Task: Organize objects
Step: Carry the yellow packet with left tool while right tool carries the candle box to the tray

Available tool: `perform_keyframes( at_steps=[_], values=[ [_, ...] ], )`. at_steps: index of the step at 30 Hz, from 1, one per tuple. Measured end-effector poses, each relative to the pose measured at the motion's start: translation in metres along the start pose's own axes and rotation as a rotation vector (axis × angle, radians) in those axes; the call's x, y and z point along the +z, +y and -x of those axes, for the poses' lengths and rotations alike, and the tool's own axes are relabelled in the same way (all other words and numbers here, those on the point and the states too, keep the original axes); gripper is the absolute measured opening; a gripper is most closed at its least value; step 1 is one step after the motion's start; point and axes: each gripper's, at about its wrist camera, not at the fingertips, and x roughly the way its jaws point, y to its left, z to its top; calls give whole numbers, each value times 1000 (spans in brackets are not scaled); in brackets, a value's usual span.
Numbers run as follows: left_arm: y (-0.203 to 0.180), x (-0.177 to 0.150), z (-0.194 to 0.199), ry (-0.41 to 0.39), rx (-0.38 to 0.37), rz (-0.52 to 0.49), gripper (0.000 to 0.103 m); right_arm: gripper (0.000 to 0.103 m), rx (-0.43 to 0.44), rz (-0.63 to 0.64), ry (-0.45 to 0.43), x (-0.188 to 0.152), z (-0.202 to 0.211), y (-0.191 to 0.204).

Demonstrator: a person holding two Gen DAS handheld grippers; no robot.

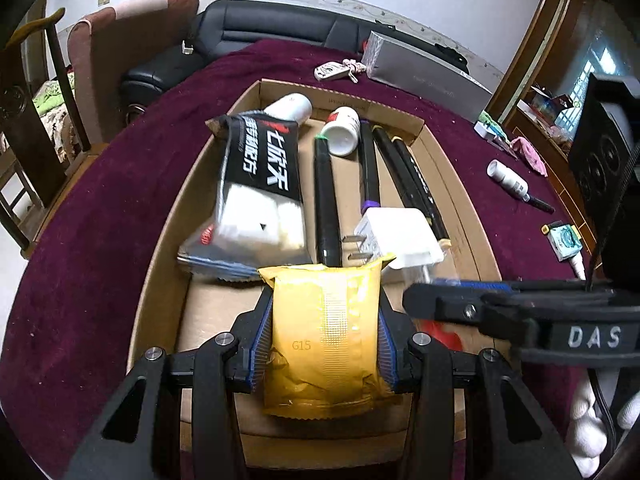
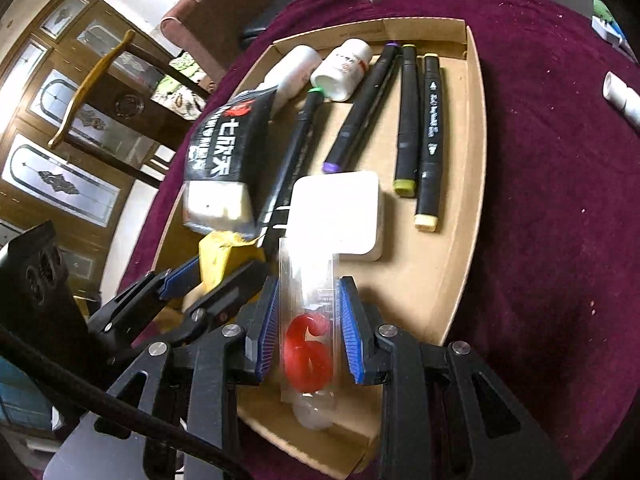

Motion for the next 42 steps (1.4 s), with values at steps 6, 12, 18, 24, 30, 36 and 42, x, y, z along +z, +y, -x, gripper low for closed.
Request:
perform_keyframes(
  at_steps=[6, 12, 18, 24, 30, 36, 42],
  values=[
    [1, 1, 0, -4, -11, -5, 40, 27, -33, -1, -14, 10, -1, -3],
    [3, 2, 0, -4, -30, 2, 41, 27, -90, 16, -22, 18, -9, -1],
    [4, 3, 1, -6, -40, 13, 41, 27, -135, 22, -37, 26, -11, -2],
    [1, 4, 2, -9, -38, -2, 41, 27, -82, 24, 9, 16, -7, 1],
    [-7, 2, 3, -3, -47, -15, 41, 28, -52, 1, 41, 5, -5, 2],
    [-7, 7, 12, -28, -49, -6, 54, 33, 8, -43, -10, 3, 8, -7],
    [-11, 10, 23, -52, -39, -11, 54, 47, 30, -40, -126, 1, 40, -10]
  ],
)
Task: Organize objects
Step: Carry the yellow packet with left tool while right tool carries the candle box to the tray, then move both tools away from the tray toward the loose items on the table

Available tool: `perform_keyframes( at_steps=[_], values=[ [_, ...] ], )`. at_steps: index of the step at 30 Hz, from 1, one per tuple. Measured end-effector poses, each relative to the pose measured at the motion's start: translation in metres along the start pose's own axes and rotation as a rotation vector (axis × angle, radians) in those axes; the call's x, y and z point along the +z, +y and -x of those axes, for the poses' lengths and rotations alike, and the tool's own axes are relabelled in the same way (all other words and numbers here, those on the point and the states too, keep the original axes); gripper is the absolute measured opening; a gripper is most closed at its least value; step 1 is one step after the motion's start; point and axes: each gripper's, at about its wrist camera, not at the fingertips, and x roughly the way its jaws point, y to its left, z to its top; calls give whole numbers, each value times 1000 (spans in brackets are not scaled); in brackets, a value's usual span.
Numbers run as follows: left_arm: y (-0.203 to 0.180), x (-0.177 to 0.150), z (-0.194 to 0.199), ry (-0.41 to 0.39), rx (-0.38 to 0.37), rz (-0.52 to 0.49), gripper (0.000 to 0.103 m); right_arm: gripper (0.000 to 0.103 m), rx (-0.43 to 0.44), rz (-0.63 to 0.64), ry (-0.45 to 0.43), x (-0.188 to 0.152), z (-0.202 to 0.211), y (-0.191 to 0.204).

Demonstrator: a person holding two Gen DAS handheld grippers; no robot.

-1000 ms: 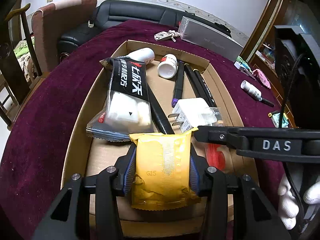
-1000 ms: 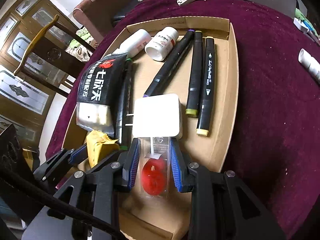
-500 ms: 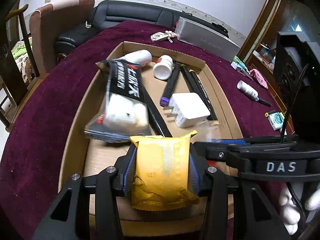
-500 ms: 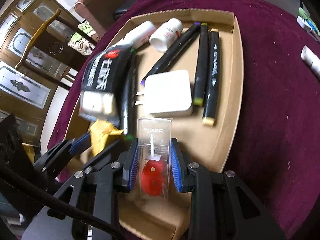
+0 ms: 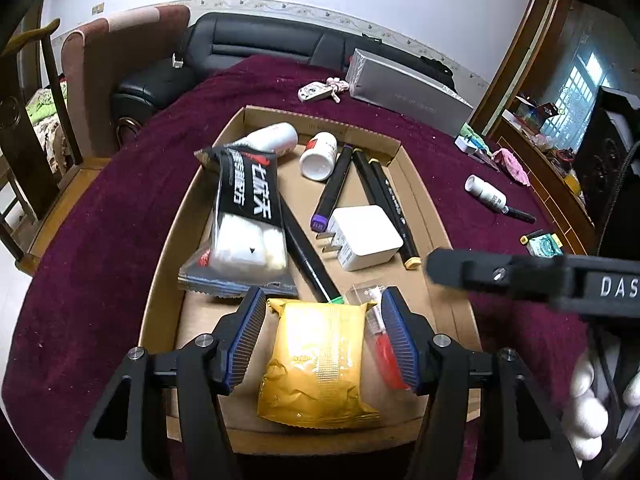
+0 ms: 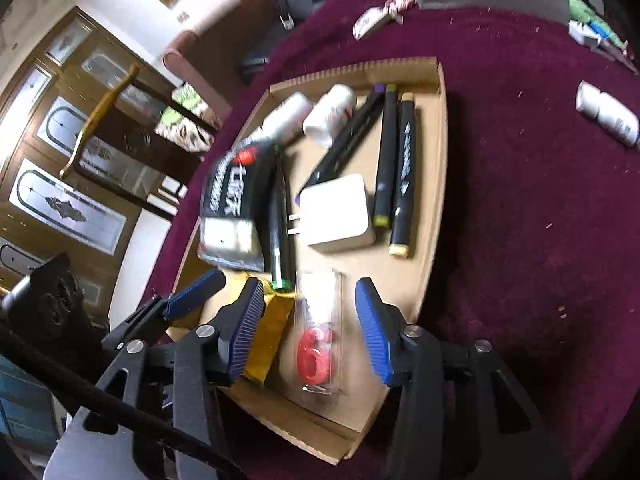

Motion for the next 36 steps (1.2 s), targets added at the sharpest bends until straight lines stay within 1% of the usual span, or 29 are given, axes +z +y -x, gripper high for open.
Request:
perform_keyframes(
  at_steps=[1, 3, 8, 10, 12, 15, 22, 26, 30, 33, 36],
  values=[
    [-2, 1, 2, -5, 1, -6, 54, 48, -7, 2, -21, 0, 6, -2],
    [-10, 4, 8, -21, 5, -24, 54, 53, -23, 1, -54, -1, 16, -5],
    [-37, 10, 21, -62, 42, -88, 54, 54, -73, -19, -131, 0, 35, -15],
    [-52, 11, 26, -87, 75, -128, 55, 54, -112, -21, -162, -2, 45, -24],
    [-70, 14, 28, -110, 107, -171, 58, 54, -162, -19, -195, -6, 54, -33],
    [-92, 16, 29, -132, 126, -224, 58, 54, -195, -25, -223, -14, 72, -48],
    [-145, 18, 22, -130, 140, -328, 58, 55, -216, -68, -277, -25, 100, -79],
    [-173, 16, 15, -129, 157, -380, 58, 56, -253, -76, -311, -31, 116, -92],
    [-192, 13, 8, -120, 162, -409, 58, 61, -303, -68, -340, -36, 128, -99],
    [-202, 12, 3, -114, 166, -426, 58, 62, -341, -55, -356, -38, 135, -104],
    [-212, 11, -4, -104, 168, -445, 58, 62, -346, -61, -362, -39, 140, -111]
  ],
)
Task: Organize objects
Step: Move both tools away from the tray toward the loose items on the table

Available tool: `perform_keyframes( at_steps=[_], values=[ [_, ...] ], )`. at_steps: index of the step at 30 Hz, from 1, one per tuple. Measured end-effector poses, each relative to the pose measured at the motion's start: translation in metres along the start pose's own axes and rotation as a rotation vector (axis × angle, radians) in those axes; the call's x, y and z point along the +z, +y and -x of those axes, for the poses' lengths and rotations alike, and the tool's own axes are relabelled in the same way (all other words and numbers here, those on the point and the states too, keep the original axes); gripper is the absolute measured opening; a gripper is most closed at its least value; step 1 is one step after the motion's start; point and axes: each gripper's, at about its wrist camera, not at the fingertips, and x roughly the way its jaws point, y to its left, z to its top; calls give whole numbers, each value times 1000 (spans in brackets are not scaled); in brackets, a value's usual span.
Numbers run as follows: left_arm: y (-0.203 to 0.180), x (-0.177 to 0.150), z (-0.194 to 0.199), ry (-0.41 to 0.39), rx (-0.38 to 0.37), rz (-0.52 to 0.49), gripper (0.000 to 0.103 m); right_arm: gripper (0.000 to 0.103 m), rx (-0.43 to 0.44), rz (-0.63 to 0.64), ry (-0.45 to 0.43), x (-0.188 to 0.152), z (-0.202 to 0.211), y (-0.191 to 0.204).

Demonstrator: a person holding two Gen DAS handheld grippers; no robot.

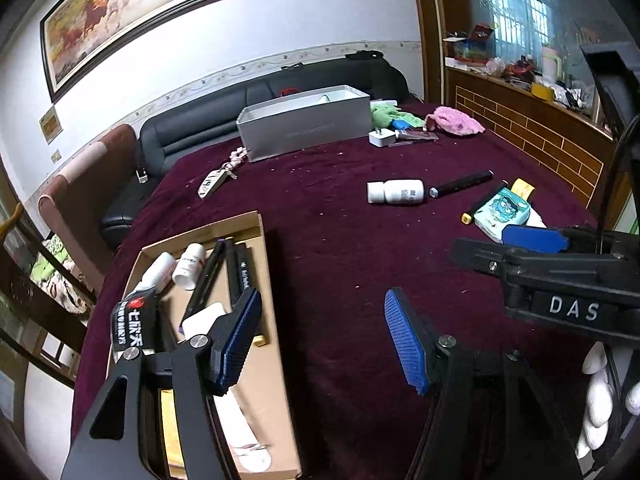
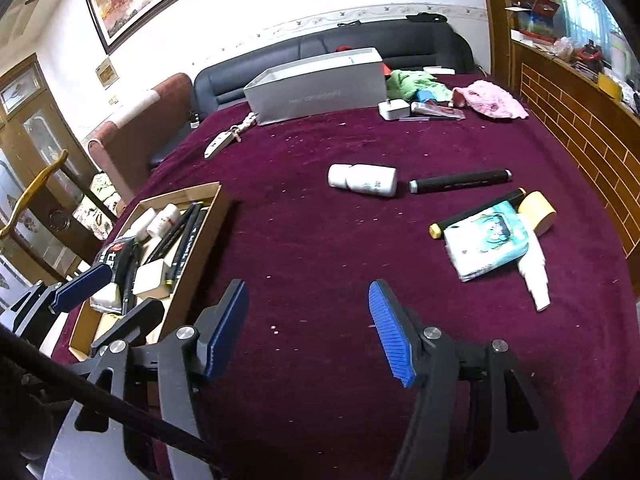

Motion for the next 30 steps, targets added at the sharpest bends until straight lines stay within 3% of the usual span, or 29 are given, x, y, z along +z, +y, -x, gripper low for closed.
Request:
perform_keyframes(
  at_steps=[12, 30],
  values=[
    [-42, 0, -32, 74, -49, -63, 58, 62, -39, -88, 3, 4, 1, -50],
    [-67, -6, -84, 188, -93, -98, 58, 62, -65, -158, 41, 12, -17, -86]
  ],
)
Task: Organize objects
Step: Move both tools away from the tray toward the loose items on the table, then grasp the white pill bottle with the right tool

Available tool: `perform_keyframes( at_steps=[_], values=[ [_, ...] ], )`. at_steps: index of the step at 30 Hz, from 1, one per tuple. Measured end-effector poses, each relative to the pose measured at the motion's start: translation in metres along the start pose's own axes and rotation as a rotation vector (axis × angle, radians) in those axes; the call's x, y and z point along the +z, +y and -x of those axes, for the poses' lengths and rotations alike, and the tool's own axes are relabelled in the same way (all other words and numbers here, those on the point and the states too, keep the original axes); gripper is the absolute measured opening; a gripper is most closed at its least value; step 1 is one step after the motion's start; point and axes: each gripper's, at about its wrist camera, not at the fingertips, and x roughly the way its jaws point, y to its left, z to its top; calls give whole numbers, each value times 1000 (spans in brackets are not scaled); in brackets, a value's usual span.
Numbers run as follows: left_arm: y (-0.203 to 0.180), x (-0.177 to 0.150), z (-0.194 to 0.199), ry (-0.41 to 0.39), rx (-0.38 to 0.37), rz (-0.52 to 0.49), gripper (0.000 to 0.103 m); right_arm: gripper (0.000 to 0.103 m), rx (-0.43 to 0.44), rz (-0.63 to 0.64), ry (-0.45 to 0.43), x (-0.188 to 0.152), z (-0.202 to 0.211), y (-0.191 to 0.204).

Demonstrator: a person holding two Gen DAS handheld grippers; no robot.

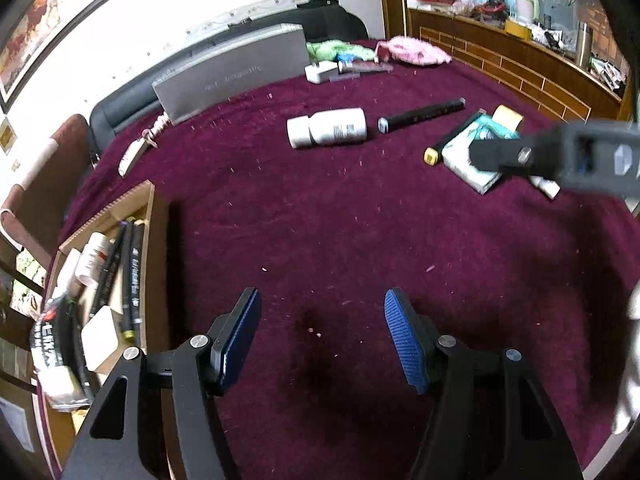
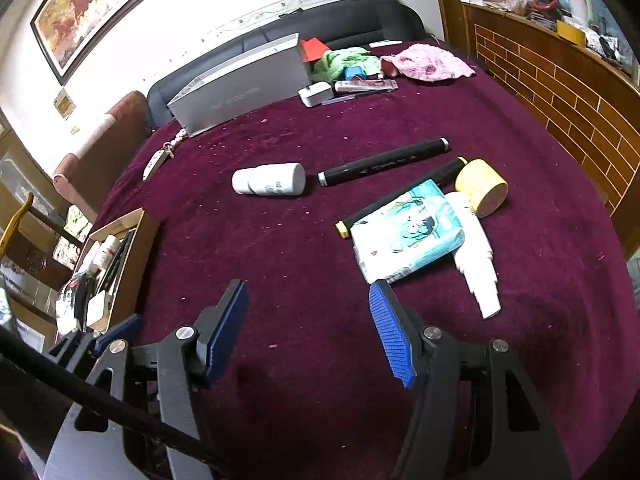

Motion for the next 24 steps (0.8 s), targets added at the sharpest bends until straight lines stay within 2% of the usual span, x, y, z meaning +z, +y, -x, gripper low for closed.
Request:
perform_keyframes(
  at_steps=[5, 10, 13, 16, 19, 24],
  values=[
    [5, -4, -20, 33, -21, 31, 60, 62, -15, -41, -22, 13, 1, -16],
    [16, -6, -25, 26, -50, 85, 74, 65, 27, -82, -56, 43, -4, -26],
    [27, -9, -30, 18, -86, 136, 83, 67, 48, -53, -57, 64, -18, -15],
    [25, -10, -30, 10, -99, 120, 90, 67, 73, 2, -11, 88, -46, 5],
    [22, -9, -32, 19, -120, 100, 100, 67, 71, 53, 51, 107, -80, 25],
    [22, -10, -32, 17, -127, 98, 101, 67, 23, 172, 157, 126, -129, 51]
  ],
)
